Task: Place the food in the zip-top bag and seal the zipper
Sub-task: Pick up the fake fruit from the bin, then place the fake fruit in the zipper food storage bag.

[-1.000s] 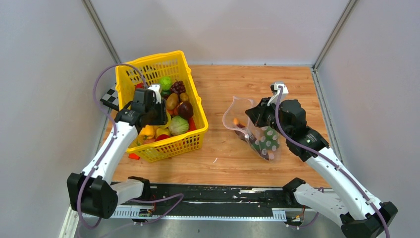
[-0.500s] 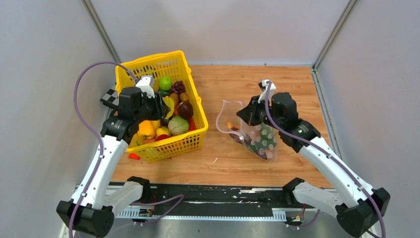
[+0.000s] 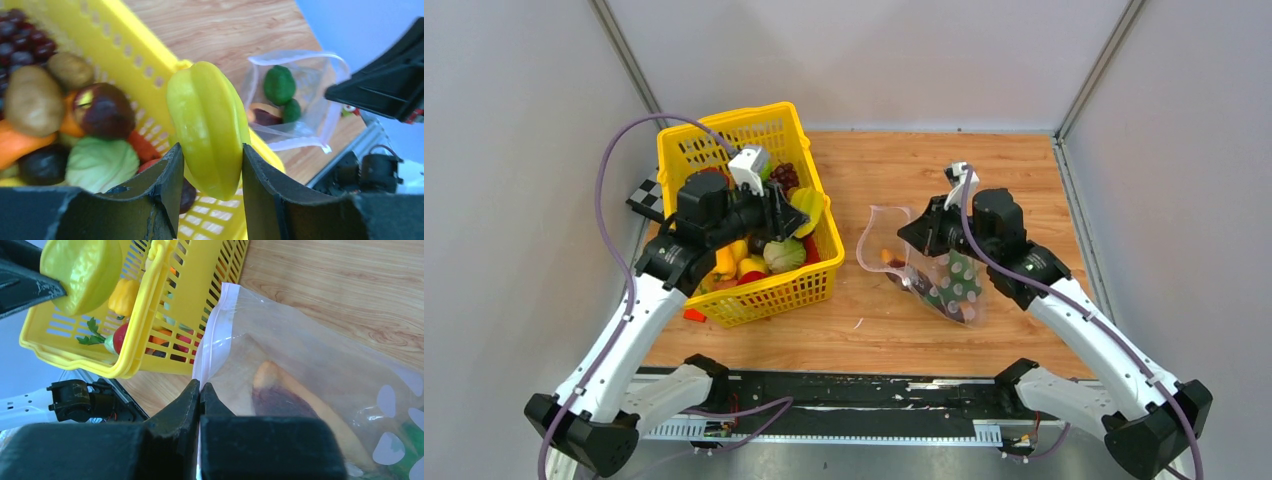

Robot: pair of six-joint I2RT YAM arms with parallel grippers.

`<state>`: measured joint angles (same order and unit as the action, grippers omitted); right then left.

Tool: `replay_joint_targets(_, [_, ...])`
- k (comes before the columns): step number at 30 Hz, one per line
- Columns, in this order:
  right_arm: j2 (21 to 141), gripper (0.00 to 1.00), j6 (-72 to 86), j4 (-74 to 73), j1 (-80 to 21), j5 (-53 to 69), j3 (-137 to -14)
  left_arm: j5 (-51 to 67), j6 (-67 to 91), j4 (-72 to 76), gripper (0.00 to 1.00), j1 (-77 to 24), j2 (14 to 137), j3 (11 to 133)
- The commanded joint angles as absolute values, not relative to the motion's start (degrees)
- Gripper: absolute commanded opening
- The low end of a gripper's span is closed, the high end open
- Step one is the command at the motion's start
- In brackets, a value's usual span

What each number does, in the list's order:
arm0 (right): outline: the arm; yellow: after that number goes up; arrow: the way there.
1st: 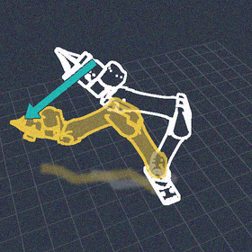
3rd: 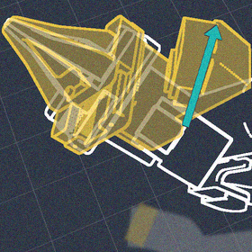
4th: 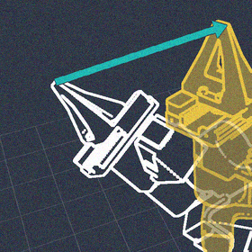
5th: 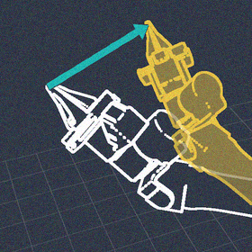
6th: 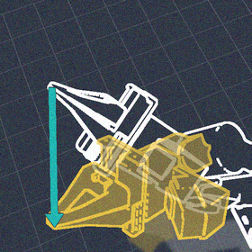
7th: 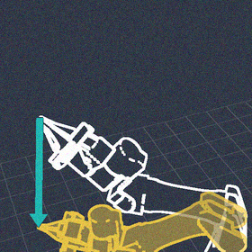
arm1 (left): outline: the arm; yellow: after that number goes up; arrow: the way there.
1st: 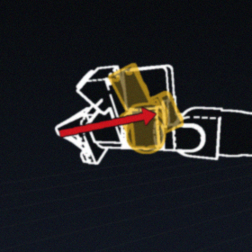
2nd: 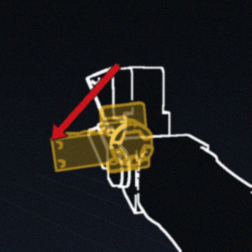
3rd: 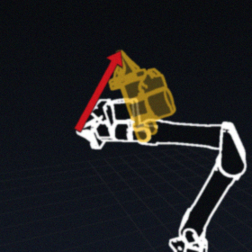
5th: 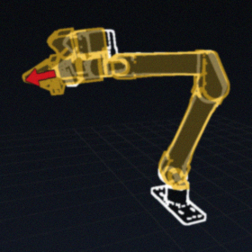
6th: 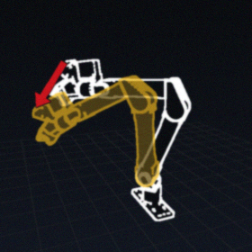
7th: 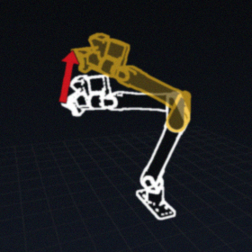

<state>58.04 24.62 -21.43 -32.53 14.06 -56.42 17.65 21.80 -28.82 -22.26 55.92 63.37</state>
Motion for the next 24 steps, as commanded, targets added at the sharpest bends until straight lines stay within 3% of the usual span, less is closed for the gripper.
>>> replay_joint_targets(1, [55.00,0.00,26.72,-15.85,-32.65,14.91,-55.34,20.13,24.07,-20.83,0.42,-27.73,57.48,65.45])
replay_joint_targets(24, [49.15,0.00,30.44,-11.04,-32.56,12.63,-51.49,20.78,21.94,-15.44,0.43,-43.70,71.17,70.33])
